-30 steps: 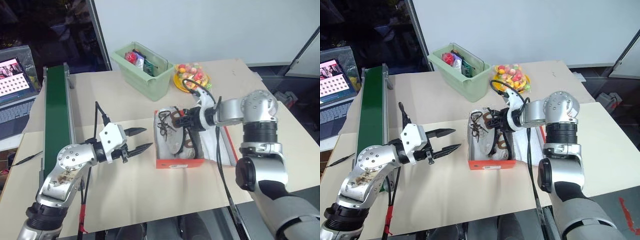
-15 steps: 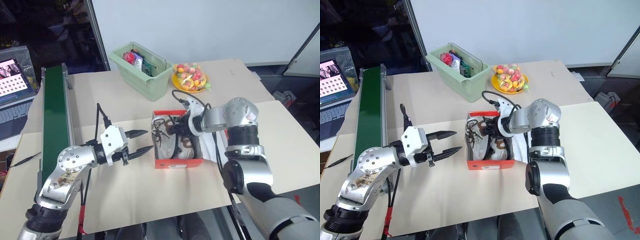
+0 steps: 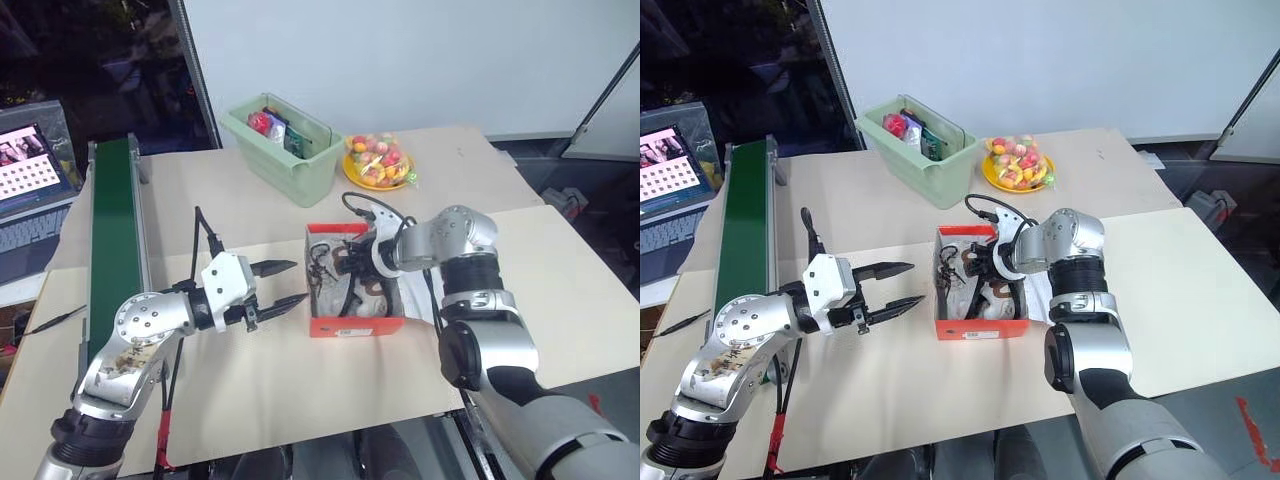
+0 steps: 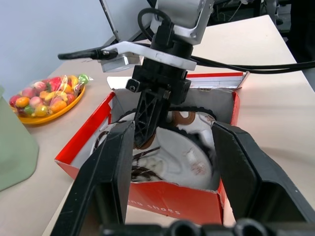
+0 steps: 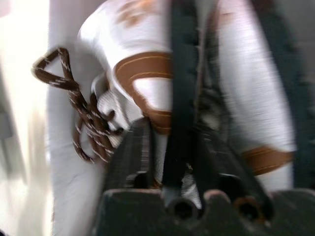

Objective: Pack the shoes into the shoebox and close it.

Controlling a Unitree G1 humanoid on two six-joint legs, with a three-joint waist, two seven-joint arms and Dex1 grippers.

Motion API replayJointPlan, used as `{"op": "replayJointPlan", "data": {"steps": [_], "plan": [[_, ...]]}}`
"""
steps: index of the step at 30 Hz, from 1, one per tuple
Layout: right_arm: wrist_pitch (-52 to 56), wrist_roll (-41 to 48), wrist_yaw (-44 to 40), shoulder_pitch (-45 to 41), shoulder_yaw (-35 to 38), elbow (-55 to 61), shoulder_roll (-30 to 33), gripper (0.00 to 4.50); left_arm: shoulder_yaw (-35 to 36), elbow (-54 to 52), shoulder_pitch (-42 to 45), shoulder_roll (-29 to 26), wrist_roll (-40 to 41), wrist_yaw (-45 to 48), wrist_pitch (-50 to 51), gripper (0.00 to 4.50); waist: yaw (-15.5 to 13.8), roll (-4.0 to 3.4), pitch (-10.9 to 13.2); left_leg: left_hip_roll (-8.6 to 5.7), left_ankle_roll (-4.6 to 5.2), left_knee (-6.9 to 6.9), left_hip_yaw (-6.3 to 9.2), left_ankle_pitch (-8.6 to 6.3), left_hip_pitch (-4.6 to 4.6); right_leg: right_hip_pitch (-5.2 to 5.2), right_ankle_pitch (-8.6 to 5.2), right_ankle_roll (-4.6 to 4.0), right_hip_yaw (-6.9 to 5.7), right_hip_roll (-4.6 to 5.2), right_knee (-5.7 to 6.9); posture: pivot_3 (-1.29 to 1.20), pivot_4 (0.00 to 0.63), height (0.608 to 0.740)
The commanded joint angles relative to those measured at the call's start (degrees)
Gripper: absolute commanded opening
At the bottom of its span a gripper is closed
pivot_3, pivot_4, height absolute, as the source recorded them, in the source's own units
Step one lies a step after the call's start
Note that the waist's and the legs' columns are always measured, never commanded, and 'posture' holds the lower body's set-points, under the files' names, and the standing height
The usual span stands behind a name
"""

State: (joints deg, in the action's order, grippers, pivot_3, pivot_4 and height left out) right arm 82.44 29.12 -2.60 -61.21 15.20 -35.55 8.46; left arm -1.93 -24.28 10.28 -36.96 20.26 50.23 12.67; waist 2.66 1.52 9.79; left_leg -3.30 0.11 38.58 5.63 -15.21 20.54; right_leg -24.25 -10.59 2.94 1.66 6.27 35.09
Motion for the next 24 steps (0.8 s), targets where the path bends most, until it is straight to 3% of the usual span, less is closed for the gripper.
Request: {"op": "replayJointPlan", "data": {"steps": [1, 3, 11, 15, 16, 17, 21, 24], "plan": [[0.38, 0.23, -1.24, -2.26, 1.03, 4.03, 0.03, 3.12, 0.52, -1.15, 0.57, -0.66, -0.32, 0.47, -1.13, 2.62, -0.01, -0.01, 0.0, 0.0, 0.0, -0.02, 0.0, 0.0, 0.06, -0.06, 0.0, 0.0, 0.0, 0.0, 0.0, 0.0, 0.15, 0.74], [1.95, 0.73, -0.91, -3.23, 2.63, 5.86, -0.35, 3.8, 0.46, -1.0, 0.62, -0.63, -0.38, 0.57, -1.21, 2.62, 0.02, -0.02, 0.01, 0.0, 0.01, -0.03, 0.0, -0.01, 0.19, -0.18, 0.0, 0.0, 0.01, 0.0, -0.01, 0.0, 0.15, 0.74], [9.97, 1.61, 1.19, -4.03, 9.5, 19.54, -0.56, 3.8, 0.04, 0.03, 1.41, -0.25, -0.61, 1.25, -1.59, 2.62, -0.1, -0.02, 0.01, 0.01, 0.0, -0.02, 0.02, 0.0, 0.98, -1.04, 0.03, -0.04, 0.11, 0.0, 0.31, 0.0, 0.15, 0.74], [10.05, 3.46, 0.82, -1.11, 11.23, 29.14, -0.77, 3.8, -0.12, 0.98, 1.83, 0.1, -0.48, 1.8, -1.59, 2.62, -0.1, -0.04, 0.02, 0.0, 0.01, -0.02, 0.0, 0.0, 0.97, -1.05, 0.03, -0.04, 0.12, 0.0, 0.11, 0.0, 0.15, 0.74], [10.05, 5.84, -1.04, 2.27, 12.18, 36.08, -0.77, 3.8, -0.36, 1.45, 2.3, 0.51, -0.38, 1.7, -1.32, 2.62, -0.11, -0.04, 0.02, 0.01, 0.01, -0.02, -0.01, 0.0, 0.95, -1.03, 0.03, -0.03, 0.11, 0.0, 0.1, 0.0, 0.15, 0.74], [10.05, 7.47, -2.42, 4.78, 12.74, 41.19, -0.82, 3.3, -0.51, 1.78, 2.64, 0.8, -0.32, 1.65, -1.15, 2.62, -0.25, -0.04, 0.02, 0.01, 0.01, -0.02, -0.04, 0.0, 0.94, -1.02, 0.03, -0.03, 0.11, -0.01, 0.1, 0.0, 0.15, 0.74], [4.67, 12.52, -11.95, 22.47, 5.01, 63.68, 9.03, 2.08, -0.66, 2.95, 3.26, 1.42, -0.03, 2.07, -0.99, 2.62, -0.92, -0.05, 0.02, 0.01, 0.05, 0.03, 0.09, -0.03, 1.14, -0.93, 0.02, -0.01, -0.08, -0.01, 0.1, 0.0, 0.15, 0.74], [3.49, 15.3, -15.96, 34.75, 7.3, 71.11, 12.54, 1.08, -0.91, 3.61, 3.43, 1.41, -0.04, 2.93, -1.48, 2.62, -0.46, -0.1, 0.04, -0.02, 0.1, 0.11, -0.02, -0.06, 1.19, -0.99, 0.03, 0.02, 0.01, 0.03, 0.03, 0.0, 0.15, 0.74]]}}
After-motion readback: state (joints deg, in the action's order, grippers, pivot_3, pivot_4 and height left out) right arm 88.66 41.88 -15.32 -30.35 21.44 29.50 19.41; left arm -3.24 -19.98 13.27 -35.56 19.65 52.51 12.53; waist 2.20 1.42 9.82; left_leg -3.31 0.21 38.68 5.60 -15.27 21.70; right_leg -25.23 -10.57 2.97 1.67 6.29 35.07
